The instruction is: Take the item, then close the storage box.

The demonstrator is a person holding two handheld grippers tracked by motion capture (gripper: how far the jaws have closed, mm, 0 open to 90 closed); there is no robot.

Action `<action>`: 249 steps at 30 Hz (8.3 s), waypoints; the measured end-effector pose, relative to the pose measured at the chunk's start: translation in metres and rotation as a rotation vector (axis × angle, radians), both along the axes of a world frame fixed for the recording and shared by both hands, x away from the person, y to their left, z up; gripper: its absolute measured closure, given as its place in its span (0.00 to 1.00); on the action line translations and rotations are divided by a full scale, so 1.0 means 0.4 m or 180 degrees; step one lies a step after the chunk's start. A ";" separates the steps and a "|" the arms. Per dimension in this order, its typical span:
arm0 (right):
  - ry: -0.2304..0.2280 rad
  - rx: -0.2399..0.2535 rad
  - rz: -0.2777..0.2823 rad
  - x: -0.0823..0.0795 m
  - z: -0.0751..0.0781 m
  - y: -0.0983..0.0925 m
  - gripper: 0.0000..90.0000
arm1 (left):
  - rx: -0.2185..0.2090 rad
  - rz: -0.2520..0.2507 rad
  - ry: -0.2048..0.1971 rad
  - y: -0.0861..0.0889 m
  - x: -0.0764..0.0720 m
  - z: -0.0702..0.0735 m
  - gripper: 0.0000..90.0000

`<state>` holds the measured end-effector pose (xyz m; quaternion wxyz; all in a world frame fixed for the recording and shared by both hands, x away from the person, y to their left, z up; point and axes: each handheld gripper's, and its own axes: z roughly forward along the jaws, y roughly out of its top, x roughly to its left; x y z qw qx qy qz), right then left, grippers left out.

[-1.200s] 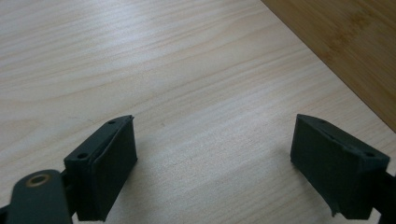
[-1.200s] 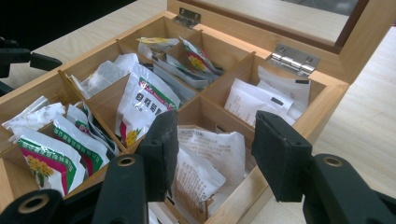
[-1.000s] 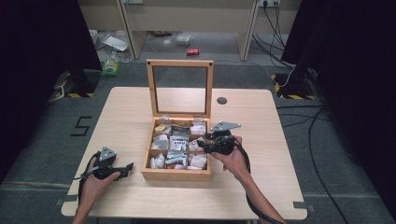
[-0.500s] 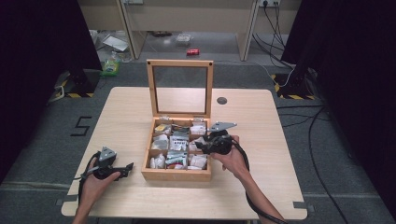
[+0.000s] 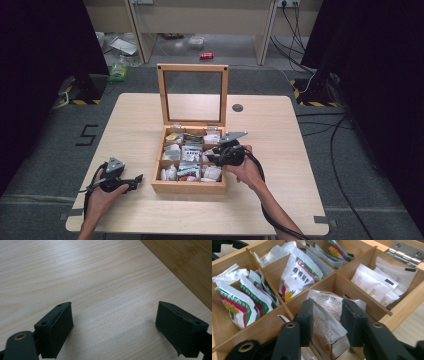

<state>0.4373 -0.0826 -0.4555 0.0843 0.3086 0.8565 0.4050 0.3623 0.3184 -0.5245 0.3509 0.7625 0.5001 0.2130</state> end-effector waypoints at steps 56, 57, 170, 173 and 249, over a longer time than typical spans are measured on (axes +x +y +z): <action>-0.0323 0.0357 -0.0109 -0.011 0.145 -0.041 1.00 | 0.0000 0.0001 -0.0001 0.000 0.000 0.000 0.15; -0.0323 0.0357 -0.0109 -0.011 0.145 -0.041 1.00 | 0.0000 0.0001 -0.0001 0.000 0.000 0.000 0.15; -0.0121 0.0359 -0.1208 -0.025 -0.062 -0.368 0.98 | 0.0000 0.0000 0.0000 0.000 0.000 0.000 0.15; -0.0055 0.0347 -0.1265 -0.023 -0.074 -0.378 0.97 | 0.0000 -0.0001 0.0000 0.000 0.000 0.000 0.15; -0.0024 0.0546 -0.1079 -0.036 -0.016 -0.269 0.46 | -0.0001 0.0001 -0.0001 0.000 0.000 0.000 0.15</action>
